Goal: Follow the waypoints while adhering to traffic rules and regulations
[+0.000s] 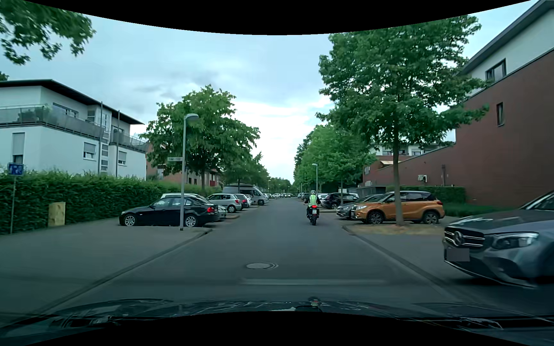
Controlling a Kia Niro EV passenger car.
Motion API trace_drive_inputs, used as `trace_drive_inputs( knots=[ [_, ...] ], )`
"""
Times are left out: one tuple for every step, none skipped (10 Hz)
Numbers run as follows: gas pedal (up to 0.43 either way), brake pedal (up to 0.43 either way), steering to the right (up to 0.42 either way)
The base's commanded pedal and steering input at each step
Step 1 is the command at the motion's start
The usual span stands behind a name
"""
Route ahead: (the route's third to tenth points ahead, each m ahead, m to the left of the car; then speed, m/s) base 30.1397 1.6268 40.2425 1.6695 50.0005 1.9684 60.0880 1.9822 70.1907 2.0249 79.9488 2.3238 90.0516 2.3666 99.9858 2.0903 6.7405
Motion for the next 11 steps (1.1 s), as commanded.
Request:
trace_drive_inputs(
  knots=[
    [0.15, 0.0, -0.007],
    [0.15, 0.0, -0.003],
    [0.15, 0.0, 0.001],
    [0.138, 0.0, 0.003],
    [0.138, 0.0, 0.003],
    [0.138, 0.0, 0.003],
    [0.138, 0.0, 0.003],
    [0.13, 0.0, 0.003],
    [0.13, 0.0, 0.003],
    [0.13, 0.0, 0.003],
    [0.13, 0.0, 0.003]
  ],
)
